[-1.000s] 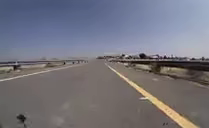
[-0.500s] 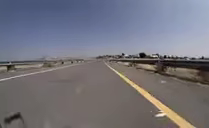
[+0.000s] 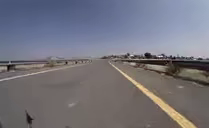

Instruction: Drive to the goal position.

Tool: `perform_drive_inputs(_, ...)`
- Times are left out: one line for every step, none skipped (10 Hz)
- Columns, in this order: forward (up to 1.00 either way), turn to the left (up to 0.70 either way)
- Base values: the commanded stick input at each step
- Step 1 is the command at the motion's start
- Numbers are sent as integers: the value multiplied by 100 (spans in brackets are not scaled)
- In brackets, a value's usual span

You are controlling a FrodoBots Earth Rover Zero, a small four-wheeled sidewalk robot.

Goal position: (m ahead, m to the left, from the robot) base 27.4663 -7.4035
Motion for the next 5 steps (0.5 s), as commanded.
perform_drive_inputs(100, 0)
perform_drive_inputs(100, 0)
perform_drive_inputs(100, 0)
perform_drive_inputs(100, 0)
perform_drive_inputs(100, 0)
